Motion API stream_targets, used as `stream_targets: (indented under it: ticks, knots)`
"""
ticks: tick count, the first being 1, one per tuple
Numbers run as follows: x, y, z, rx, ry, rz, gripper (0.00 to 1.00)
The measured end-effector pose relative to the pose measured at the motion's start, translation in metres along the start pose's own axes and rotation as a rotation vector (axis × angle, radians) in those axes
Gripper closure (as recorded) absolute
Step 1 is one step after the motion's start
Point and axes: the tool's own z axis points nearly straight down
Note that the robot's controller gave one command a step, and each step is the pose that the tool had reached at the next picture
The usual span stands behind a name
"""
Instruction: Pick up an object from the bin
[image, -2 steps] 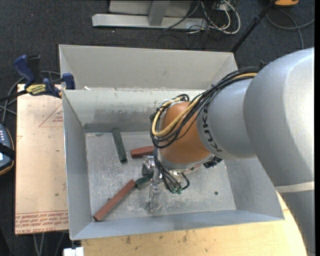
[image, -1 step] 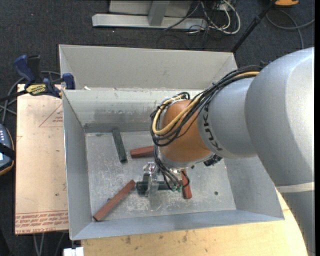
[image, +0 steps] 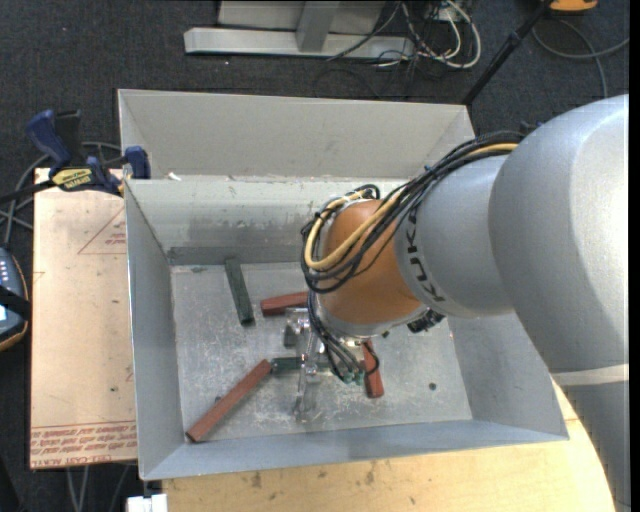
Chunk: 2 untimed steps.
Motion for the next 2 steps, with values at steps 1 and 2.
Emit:
stream_targets:
  ticks: [1, 2]
  knots:
    - [0.0, 0.0, -0.001, -0.001, -0.001, 0.0, 1.0]
    - [-0.023, 0.001, -0.184, -0.002, -0.011, -0.01, 1.0]
